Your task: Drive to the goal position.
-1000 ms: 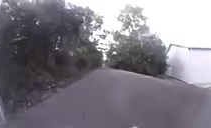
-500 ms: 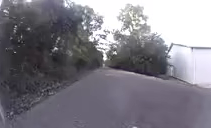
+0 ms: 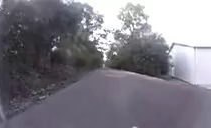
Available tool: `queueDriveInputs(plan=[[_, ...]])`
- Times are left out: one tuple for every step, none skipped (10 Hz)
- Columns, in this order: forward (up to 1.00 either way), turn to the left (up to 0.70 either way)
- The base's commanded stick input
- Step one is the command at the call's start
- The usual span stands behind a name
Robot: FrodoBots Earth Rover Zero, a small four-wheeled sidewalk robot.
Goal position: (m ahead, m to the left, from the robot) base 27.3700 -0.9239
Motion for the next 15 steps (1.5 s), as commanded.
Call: queueDriveInputs(plan=[[0.70,0.00],[0.70,0.00],[0.70,0.00],[0.70,0.00],[0.70,0.00],[0.70,0.00],[0.70,0.00],[0.70,0.00],[0.70,0.00],[0.70,0.00],[0.70,0.00],[0.70,0.00],[0.70,0.00],[0.70,0.00],[0.70,0.00]])
